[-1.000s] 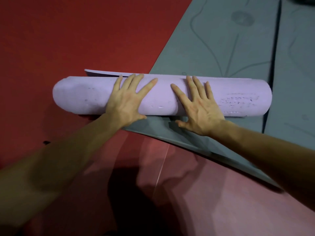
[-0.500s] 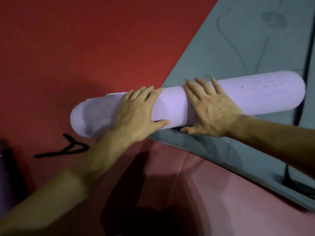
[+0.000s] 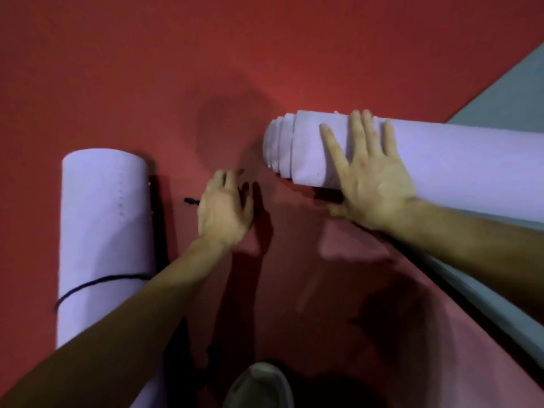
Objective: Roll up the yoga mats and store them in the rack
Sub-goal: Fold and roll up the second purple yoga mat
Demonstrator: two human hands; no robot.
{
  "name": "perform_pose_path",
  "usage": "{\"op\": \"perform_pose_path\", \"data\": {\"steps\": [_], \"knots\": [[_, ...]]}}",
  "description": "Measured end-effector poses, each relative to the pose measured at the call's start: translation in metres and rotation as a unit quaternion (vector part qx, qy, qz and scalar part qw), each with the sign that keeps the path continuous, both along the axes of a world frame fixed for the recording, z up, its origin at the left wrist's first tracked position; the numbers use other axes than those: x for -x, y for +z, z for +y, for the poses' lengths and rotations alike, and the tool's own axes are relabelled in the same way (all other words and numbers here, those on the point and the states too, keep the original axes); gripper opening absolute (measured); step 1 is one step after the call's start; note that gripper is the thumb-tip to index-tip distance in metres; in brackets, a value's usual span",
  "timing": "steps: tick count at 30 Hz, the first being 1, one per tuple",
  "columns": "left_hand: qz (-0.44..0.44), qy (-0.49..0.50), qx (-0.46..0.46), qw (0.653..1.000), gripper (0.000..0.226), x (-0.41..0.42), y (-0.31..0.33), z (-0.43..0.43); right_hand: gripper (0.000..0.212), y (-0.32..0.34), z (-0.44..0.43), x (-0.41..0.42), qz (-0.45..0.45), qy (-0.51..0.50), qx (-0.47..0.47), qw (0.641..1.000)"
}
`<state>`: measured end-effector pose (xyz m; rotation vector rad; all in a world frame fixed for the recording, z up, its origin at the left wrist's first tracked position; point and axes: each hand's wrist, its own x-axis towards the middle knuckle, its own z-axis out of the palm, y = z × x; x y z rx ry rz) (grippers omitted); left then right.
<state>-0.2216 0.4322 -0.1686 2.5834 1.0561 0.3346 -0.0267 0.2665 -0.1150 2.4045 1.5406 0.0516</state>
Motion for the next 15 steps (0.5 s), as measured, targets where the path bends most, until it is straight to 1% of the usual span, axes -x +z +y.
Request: {"op": "perform_pose_path", "data": {"steps": [2,3,6,8,9,12,14,15], "knots": [[0.093,-0.011,-0.001,0.996,0.041,0.016,-0.013,0.005,0.14,0.002,0.012,-0.018,0.014,-0.022,-0.011,1.0],[0.117,-0.013,-0.002,0.993,0.039,0.022,-0.017,0.005,0.14,0.002,0.017,-0.025,0.017,-0.032,-0.012,0.999],[0.139,-0.006,-0.017,0.99,0.041,0.029,-0.021,0.001,0.134,0.0,0.027,-0.038,0.017,-0.054,-0.032,0.998],[0.164,0.009,-0.008,0.986,0.042,0.027,-0.02,0.0,0.129,0.001,0.027,-0.043,0.026,-0.052,-0.049,0.997],[0.17,0.02,0.018,0.985,0.041,0.023,-0.019,0.002,0.128,0.004,0.025,-0.046,0.033,-0.049,-0.056,0.997],[0.168,0.078,0.146,0.972,0.032,0.008,-0.009,0.008,0.126,0.024,0.021,-0.056,0.058,-0.052,-0.093,0.993],[0.18,0.069,0.183,0.964,0.023,0.003,0.001,0.006,0.127,0.05,0.013,-0.064,0.067,-0.058,-0.132,0.987],[0.164,0.066,0.198,0.964,0.023,-0.002,0.01,0.002,0.128,0.066,0.008,-0.07,0.067,-0.063,-0.153,0.984]]}}
